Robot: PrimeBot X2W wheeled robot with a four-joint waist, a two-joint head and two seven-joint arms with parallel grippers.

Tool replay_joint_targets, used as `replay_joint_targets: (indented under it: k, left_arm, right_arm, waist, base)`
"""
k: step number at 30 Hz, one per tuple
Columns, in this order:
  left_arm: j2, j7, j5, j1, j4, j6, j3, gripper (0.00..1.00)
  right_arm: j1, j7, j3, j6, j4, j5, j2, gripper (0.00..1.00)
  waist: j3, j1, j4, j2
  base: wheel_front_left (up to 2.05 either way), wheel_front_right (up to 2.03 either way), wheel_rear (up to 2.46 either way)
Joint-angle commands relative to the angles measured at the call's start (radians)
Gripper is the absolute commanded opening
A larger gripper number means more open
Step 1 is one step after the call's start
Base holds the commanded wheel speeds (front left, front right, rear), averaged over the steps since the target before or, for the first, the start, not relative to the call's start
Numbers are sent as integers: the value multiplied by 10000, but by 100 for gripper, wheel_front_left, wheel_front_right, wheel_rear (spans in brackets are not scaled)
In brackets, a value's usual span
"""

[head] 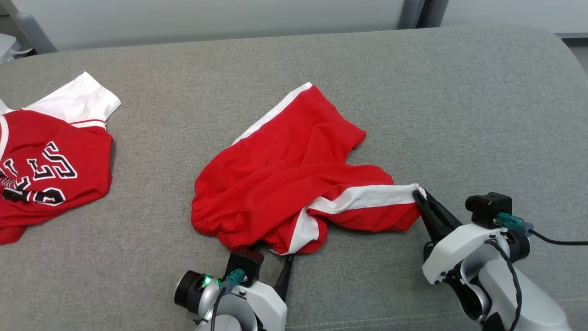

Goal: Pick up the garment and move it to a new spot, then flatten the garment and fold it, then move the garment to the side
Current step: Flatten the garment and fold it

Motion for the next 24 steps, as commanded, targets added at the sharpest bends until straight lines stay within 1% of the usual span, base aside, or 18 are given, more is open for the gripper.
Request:
replay_joint_targets:
  k: [1,2,3,4,7,9,12,14,15,16,19,21,22,23,24]
  left_arm:
    - [23,-144,29,-363,-108,-13,324,100]
    - [-12,-252,0,-447,20,-45,379,100]
    - [-40,-347,-32,-516,67,-106,446,28]
    - [-60,-411,-46,-554,85,-159,506,0]
    - [-35,-494,32,-572,31,-331,633,0]
    - [149,-509,135,-552,-133,-473,681,0]
    - [718,-502,447,-540,-613,-607,566,0]
    - [1335,-166,787,-632,-1139,-679,341,0]
    - [1749,138,1063,-738,-1499,-705,168,0]
    - [2231,579,1432,-887,-1925,-840,-128,0]
    - [3689,2364,2291,-1420,-3566,-1364,-808,0]
    - [4453,3550,2787,-1969,-4739,-1677,-1067,0]
    - [4661,3974,3066,-2308,-5236,-1842,-1199,0]
    - [4709,4320,3238,-2617,-5589,-2057,-1341,0]
    - [4629,4603,3335,-2898,-5760,-2298,-1504,0]
  right_arm:
    - [-57,-134,65,14,-245,-47,-76,0]
    - [-26,-134,26,14,-321,-81,-124,0]
    - [19,-134,-49,14,-394,-111,-183,0]
    - [76,-134,-130,14,-467,-141,-232,0]
    - [264,-134,-295,14,-648,-250,-360,0]
    - [391,-134,-359,14,-761,-269,-435,0]
    - [626,-134,-427,14,-990,-276,-615,0]
    - [780,-134,-386,14,-1179,-324,-778,0]
    - [856,-134,-355,14,-1285,-331,-859,0]
    - [929,-134,-311,14,-1400,-325,-935,0]
    - [1104,-134,-101,14,-1745,-238,-1157,0]
    - [1139,-104,93,14,-1870,-213,-1326,0]
    - [1133,-78,167,14,-1924,-194,-1384,0]
    - [1120,-45,232,14,-1984,-135,-1406,0]
    - [1090,-11,313,14,-2047,-57,-1396,0]
  waist:
    - [-20,0,-62,0]
    - [-41,0,-112,0]
    - [-55,0,-132,0]
    - [-79,0,-150,0]
    - [-138,0,-198,0]
    - [-196,0,-202,0]
    - [-336,0,-145,0]
    - [-432,0,-139,0]
    - [-483,0,-154,0]
    - [-522,0,-184,0]
    - [-569,0,-343,0]
    - [-536,0,-441,0]
    - [-517,0,-479,0]
    - [-488,0,-519,0]
    - [-450,0,-586,0]
  base:
    - [0,0,0]
    - [0,0,0]
    - [0,0,0]
    - [0,0,0]
    - [0,0,0]
    - [0,0,0]
    - [0,0,0]
    - [0,0,0]
    - [0,0,0]
    - [0,0,0]
    - [0,0,0]
    - [0,0,0]
    - [0,0,0]
    - [0,0,0]
    - [0,0,0]
